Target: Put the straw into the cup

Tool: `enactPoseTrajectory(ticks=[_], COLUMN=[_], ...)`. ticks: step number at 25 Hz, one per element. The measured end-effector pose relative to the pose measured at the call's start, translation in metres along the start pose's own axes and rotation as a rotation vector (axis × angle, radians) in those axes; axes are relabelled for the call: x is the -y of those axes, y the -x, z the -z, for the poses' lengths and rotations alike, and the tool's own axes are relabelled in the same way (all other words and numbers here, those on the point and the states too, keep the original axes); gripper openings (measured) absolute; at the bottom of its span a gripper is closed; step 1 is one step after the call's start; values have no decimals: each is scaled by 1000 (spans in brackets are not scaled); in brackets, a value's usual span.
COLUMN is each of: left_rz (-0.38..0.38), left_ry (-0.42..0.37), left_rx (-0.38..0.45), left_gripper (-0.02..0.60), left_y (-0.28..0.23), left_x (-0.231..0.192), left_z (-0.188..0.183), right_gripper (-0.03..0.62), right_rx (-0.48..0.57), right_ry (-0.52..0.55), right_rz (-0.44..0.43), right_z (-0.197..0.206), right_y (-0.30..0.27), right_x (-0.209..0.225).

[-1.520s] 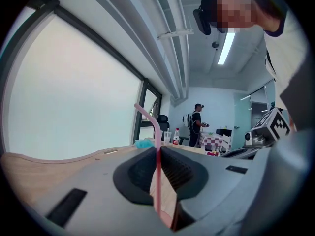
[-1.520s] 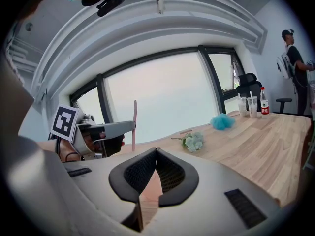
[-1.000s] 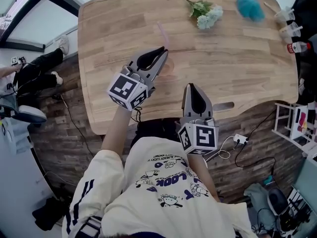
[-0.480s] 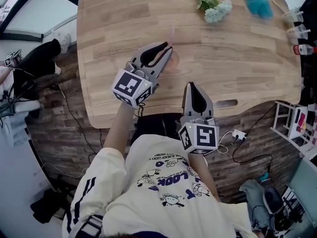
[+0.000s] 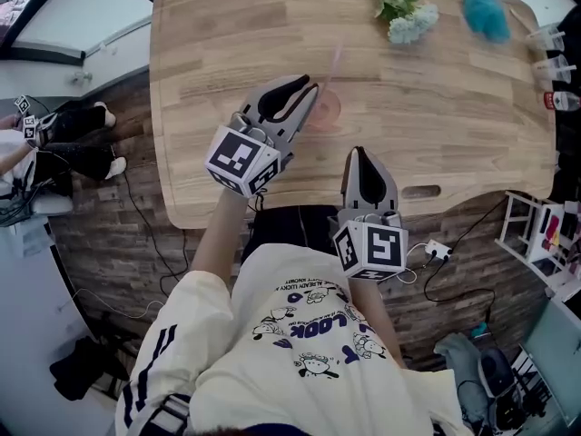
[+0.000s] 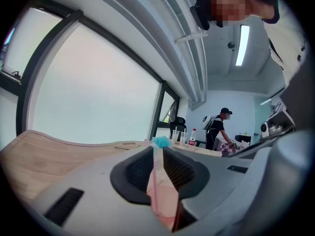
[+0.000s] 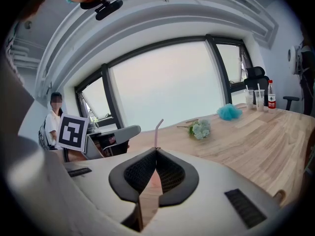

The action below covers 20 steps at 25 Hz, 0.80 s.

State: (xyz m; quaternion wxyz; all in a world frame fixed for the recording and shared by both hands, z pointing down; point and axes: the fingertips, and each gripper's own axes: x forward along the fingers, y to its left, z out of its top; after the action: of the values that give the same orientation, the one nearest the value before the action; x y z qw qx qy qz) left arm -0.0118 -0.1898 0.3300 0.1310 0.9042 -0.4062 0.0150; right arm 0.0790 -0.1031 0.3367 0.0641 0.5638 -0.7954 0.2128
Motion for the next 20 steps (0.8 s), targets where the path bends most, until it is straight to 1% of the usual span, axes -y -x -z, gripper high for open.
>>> enactPoseTrajectory(ticks=[2,7,10,12,16,20], left_rz=[-16,-88,-143,-171,-218,-261], left_ry=[-8,-31,0,20,13,17], left_rx=[7,20,29,38,43,41], left_gripper=[87,54,31,32,31,31], left_y=[7,29,45,56,79,96], left_x=[-1,-5,-9,-10,-10,-11], left_z=[-5,-19,-24,-27,-30,-29], right_gripper=[-2,-2,-2,-2,-2,-2], right_rx=[14,47,67,77,92,106], right_ry=[7,21,31,37,51,61], right_rz=[-7,-35,-65,-87,-130,-154], right_z=[-5,-19,-27,-30,-37,-42], right_y=[-2,-8,-12,-15,-22,-25], right_x=[-4,-17,-31,-41,-62,-75])
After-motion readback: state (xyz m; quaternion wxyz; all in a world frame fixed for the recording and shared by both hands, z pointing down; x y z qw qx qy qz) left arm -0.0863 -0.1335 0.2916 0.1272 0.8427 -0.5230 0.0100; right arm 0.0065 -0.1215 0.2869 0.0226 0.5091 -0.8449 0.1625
